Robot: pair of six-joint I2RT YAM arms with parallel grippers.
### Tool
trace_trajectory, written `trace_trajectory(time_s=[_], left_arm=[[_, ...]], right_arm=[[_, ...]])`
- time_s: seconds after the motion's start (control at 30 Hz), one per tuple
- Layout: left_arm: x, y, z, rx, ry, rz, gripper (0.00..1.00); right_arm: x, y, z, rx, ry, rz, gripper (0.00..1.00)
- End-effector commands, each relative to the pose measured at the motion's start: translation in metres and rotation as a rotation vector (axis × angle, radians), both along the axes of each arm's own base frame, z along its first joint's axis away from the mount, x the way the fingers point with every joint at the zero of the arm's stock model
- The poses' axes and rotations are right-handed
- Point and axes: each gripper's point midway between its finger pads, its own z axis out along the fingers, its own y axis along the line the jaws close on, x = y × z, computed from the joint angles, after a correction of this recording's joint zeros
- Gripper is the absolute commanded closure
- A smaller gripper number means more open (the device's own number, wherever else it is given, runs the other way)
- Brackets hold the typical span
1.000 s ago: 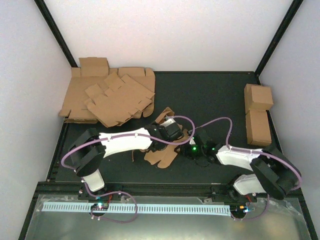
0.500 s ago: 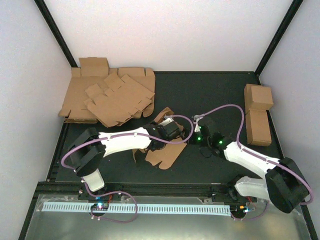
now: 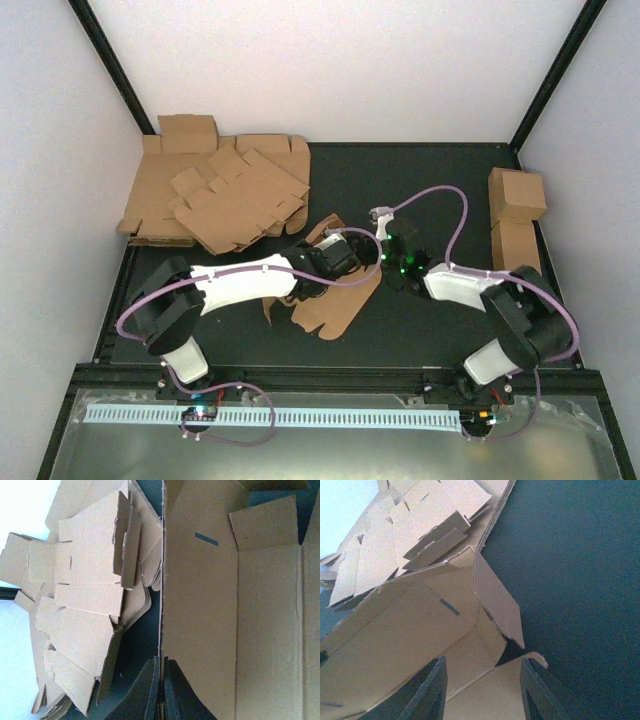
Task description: Fold the paper box
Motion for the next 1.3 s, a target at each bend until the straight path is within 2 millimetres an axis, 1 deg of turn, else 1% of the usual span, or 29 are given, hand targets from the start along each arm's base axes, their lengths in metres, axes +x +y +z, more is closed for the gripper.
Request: trace_trajectory(time_s=[0.0,0.1,0.43,0.53,0.57,0.63,0.77,0.87,1.1,1.17,1.27], left_arm=[[0.002,-0.001,0.008,-0.037,-0.014,-0.002,0.98],[0.002,0.000,0.008,-0.038,-0.015,0.000,0.98],[0.002,-0.001,0.011,-0.045,-0.016,-0.001,0.98],[0.002,0.000,0.011,-0.045,-0.016,0.000,0.98],[0.002,0.000,0.011,-0.045,-0.016,0.001,0.99],[0.002,0.000,0.011,-0.044,-0.017,0.003,0.98],[0.002,0.001,0.012,-0.042,-0.019,0.006,0.99],[0.002,0.002,0.013,-0.041,-0.021,0.008,0.99],[0.002,0.003,0.011,-0.038,-0.020,0.010,0.98],[0.002,0.002,0.009,-0.038,-0.018,0.010,0.98],[0.002,0.002,0.007,-0.039,-0.013,0.010,0.98]], right_arm=[[0.029,0.012,0.023,0.039,-0.197,0.001,0.57],[0.039,0.015,0.012,0.003,-0.210,-0.005,0.58],[0.056,0.025,-0.004,-0.035,-0.217,0.011,0.60],[0.059,0.031,-0.006,-0.027,-0.211,0.030,0.64],[0.059,0.033,-0.008,-0.026,-0.207,0.034,0.66],[0.059,0.036,-0.010,-0.021,-0.198,0.044,0.74],[0.056,0.039,-0.004,-0.026,-0.204,0.048,0.91],[0.053,0.037,0.005,-0.031,-0.213,0.044,0.98],[0.045,0.028,0.021,-0.057,-0.191,0.025,0.98],[0.043,0.027,0.021,-0.059,-0.170,0.022,0.98],[0.037,0.026,0.016,-0.053,-0.134,0.027,0.98]])
